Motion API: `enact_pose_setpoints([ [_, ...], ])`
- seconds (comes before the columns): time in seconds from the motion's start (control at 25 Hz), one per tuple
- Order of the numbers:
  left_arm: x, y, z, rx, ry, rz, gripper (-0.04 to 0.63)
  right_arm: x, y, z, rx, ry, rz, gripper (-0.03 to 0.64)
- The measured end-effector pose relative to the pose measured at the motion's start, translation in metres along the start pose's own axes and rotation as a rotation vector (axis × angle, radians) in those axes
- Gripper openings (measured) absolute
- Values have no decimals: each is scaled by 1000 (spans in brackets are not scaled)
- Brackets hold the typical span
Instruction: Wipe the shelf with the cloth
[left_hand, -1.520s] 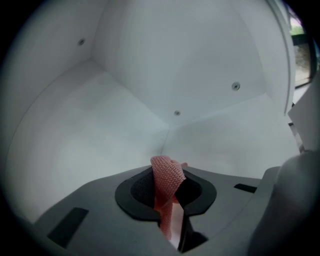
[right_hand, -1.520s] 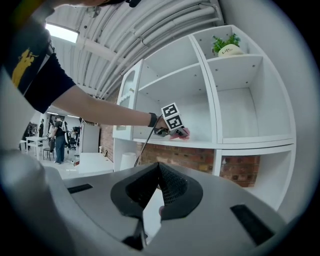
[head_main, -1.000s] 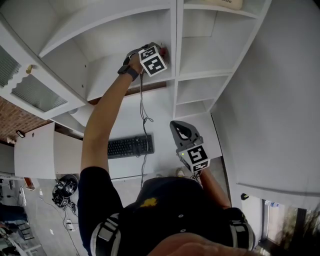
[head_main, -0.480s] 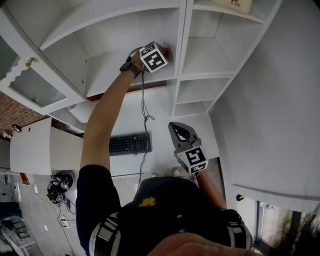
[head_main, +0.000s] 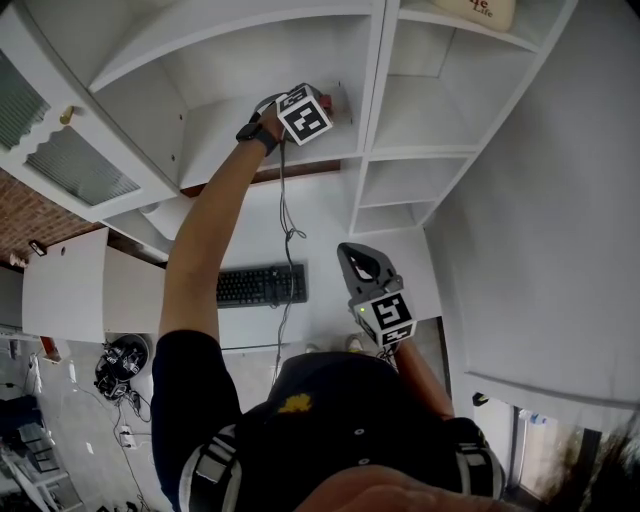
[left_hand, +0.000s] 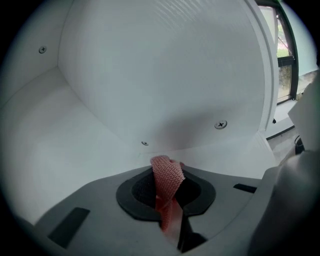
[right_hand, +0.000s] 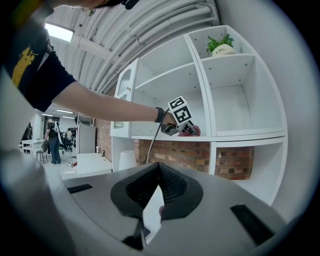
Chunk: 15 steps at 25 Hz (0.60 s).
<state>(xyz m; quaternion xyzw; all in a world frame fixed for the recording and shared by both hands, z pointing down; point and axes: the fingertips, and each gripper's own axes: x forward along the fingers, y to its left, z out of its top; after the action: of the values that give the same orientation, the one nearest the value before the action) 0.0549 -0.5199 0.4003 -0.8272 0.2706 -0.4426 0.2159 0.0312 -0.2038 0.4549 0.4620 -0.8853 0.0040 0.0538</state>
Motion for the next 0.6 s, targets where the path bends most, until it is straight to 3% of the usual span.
enact_pose_setpoints([
  [0.6, -33, 15, -62, -65, 113, 37, 61, 14, 31, 2, -17, 0, 117, 5],
])
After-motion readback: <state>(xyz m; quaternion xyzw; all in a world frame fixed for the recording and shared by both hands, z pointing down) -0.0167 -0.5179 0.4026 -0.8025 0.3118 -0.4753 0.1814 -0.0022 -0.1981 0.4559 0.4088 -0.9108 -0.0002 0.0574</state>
